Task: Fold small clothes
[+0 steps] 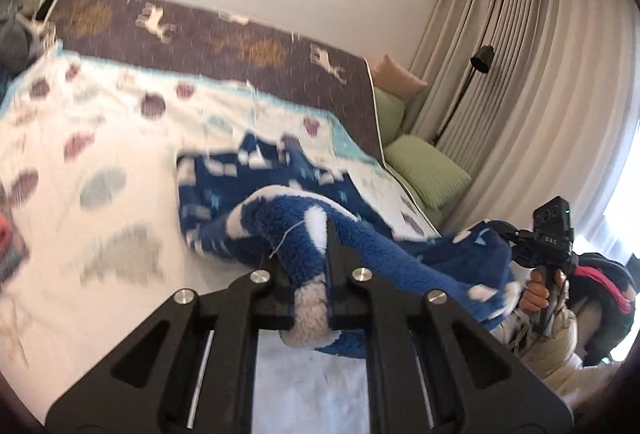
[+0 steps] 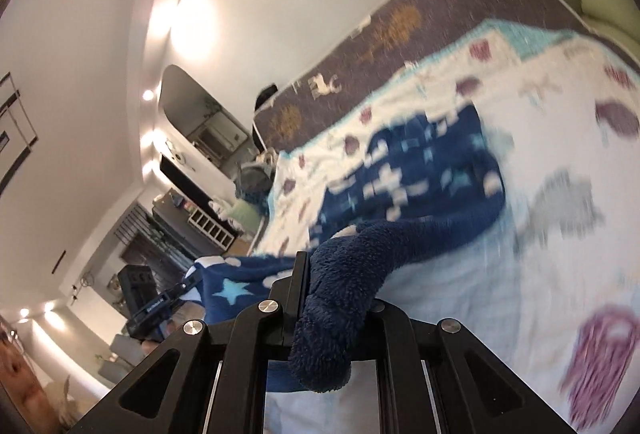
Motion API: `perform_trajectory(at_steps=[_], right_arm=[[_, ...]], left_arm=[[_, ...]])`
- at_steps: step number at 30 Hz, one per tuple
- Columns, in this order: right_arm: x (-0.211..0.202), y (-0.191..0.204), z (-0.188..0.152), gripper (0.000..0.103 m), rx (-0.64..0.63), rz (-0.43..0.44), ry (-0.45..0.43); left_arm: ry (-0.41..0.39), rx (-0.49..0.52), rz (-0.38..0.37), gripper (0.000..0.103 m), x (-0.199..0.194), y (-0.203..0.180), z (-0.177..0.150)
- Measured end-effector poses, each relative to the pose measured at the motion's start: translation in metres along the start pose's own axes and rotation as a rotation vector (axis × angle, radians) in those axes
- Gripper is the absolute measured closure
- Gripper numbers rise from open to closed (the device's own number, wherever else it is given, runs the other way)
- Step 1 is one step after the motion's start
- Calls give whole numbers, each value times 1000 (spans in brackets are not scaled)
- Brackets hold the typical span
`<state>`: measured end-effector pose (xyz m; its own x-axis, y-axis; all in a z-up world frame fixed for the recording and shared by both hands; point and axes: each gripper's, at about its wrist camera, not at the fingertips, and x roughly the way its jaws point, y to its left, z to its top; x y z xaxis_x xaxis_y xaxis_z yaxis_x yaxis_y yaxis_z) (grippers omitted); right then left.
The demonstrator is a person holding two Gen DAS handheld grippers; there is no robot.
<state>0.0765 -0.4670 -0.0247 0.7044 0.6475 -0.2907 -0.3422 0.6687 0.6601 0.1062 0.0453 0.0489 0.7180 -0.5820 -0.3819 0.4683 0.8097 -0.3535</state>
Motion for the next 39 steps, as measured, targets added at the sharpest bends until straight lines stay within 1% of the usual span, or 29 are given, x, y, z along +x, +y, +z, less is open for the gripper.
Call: perform_trajectory(at_steps=[5, 8, 10, 13, 16, 19, 22, 25, 29, 30, 32, 34, 35, 37, 39], right_arm=[[16, 12, 57, 92, -45, -36, -63], [31, 13, 94, 92, -51, -64, -105], [41, 8, 116, 92, -42, -89, -122], [64, -7, 147, 92, -14, -137, -142], [95, -35, 176, 92, 29, -184, -158], [129, -65, 198, 92, 58, -198, -159], [171, -95, 212, 92, 71, -221, -140], [209, -126, 220, 92, 89, -243, -113], [260, -175, 224, 92, 134, -292, -69], [271, -188, 223, 92, 141, -310, -59], [287, -206, 219, 92, 150, -343, -38], [300, -225, 211, 92, 164, -382, -5], [307, -235, 205, 92, 181, -399, 18], [310, -251, 199, 92, 233, -370, 32], [307, -254, 200, 91, 247, -354, 28]], left_arm=[[-35, 112, 85, 92, 32, -13, 55], [-45, 147, 135, 92, 56, -12, 78], [-59, 150, 178, 92, 76, -5, 92], [-75, 141, 248, 92, 111, 9, 110], [-76, 153, 327, 92, 153, 26, 122], [-51, 148, 362, 92, 198, 46, 127], [-13, 156, 404, 92, 248, 68, 128], [31, 161, 424, 92, 295, 91, 122], [79, 159, 456, 92, 341, 115, 111], [96, 159, 469, 92, 353, 122, 106], [166, 142, 492, 92, 375, 135, 92], [247, 100, 485, 91, 390, 146, 83], [269, 76, 477, 91, 392, 151, 81], [258, 57, 462, 90, 387, 151, 85], [244, 61, 461, 90, 383, 147, 86]])
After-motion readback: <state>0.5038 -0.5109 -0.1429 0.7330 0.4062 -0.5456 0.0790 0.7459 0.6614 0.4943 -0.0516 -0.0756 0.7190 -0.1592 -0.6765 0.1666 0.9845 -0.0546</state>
